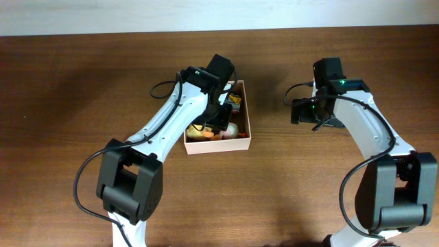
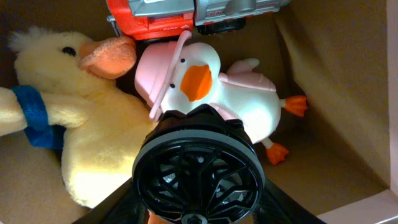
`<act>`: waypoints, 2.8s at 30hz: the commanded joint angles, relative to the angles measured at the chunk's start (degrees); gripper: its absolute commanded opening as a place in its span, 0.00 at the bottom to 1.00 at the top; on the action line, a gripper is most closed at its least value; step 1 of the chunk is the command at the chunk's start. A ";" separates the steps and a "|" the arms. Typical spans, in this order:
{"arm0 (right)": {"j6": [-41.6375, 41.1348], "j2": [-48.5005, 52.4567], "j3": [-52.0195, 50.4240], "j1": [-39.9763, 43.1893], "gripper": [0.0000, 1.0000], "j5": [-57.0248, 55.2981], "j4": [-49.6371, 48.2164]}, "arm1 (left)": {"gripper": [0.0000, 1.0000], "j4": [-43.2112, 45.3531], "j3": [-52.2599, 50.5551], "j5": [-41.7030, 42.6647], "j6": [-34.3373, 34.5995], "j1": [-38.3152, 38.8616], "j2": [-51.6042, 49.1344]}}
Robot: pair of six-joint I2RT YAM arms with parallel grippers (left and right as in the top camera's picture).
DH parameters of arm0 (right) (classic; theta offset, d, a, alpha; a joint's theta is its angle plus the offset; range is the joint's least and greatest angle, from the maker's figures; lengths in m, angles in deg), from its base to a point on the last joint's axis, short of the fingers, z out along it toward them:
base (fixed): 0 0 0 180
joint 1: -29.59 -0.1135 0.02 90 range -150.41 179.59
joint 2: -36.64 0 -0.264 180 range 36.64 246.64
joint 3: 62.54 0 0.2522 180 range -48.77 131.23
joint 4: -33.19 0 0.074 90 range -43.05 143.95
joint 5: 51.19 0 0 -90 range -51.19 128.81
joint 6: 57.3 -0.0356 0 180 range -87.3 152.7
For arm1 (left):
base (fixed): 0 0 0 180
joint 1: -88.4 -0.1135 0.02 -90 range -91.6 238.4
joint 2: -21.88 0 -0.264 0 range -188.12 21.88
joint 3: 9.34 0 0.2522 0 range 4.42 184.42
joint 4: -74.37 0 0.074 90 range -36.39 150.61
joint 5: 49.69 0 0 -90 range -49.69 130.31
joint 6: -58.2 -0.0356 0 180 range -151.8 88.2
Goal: Pack container
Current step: 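Lower the tin into the box beside the white duck and release, then raise the left gripper and move it toward the yellow ball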
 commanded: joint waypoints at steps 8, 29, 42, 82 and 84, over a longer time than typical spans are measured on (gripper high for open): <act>-0.04 -1.16 0.48 0.17 0.99 -0.92 0.02 | 0.76 -0.39 -0.17 -0.37 0.63 0.44 0.00; -0.04 -1.16 0.48 0.17 0.99 -0.92 0.00 | 0.68 -7.41 6.47 -10.54 6.71 -6.54 0.37; -0.04 -1.18 0.48 0.17 0.99 -0.92 0.02 | 0.69 -13.25 6.40 -10.71 8.24 -16.87 0.35; -0.04 -1.18 0.48 0.17 0.99 -0.92 0.02 | 0.74 -3.76 -20.28 -15.13 13.44 -24.11 15.34; -0.04 -1.16 0.48 0.17 0.99 -0.92 0.02 | 0.74 -3.91 -20.81 -15.13 13.84 -24.11 18.03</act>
